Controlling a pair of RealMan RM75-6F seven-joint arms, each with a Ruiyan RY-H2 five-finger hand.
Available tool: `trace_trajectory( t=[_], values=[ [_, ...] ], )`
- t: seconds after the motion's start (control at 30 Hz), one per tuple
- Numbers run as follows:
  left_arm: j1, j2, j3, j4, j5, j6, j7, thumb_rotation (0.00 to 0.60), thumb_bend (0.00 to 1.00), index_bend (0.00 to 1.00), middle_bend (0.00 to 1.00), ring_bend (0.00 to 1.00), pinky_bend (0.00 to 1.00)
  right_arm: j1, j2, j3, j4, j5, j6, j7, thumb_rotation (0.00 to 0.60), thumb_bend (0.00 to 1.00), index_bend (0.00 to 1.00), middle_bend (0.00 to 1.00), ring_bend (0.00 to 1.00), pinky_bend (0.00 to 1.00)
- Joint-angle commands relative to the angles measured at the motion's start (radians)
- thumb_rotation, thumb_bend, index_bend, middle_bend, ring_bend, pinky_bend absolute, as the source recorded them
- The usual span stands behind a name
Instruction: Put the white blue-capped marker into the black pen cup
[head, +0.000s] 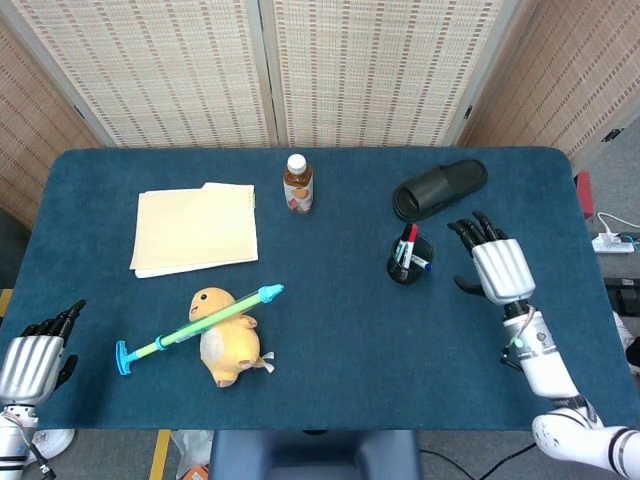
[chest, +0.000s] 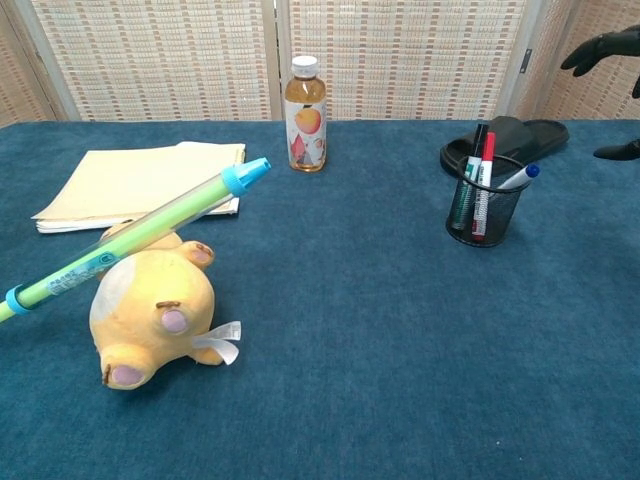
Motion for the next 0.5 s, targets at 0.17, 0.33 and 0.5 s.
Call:
trace_trajectory(
  t=[0.17,0.33,0.5],
  values=[
    [0.003,0.002,-0.001,-0.001,0.003,0.009,-0.004,0.6,0.29,0.11,0.24,0.32,0.4,-0.18,-0.001,-0.099,-0.091,-0.009,0.198,-0.17,0.6,0.07,0.1,0.13,0.01,0.14],
    [0.004,0.002,0.001,-0.001,0.008,0.013,-0.001,0.6,0.29,0.11,0.24,0.32,0.4,-0.231,-0.093,-0.105,0.042,-0.045,0.274,-0.136,0.6,0.07,0.09,0.13,0.01,0.11],
    [0.004,0.0,0.001,-0.001,0.006,0.013,0.005,0.6,0.29,0.11,0.24,0.32,0.4,-0.24,-0.116,-0.104,0.1,-0.054,0.249,-0.085,0.6,0.07,0.09,0.13,0.01,0.11]
  ],
)
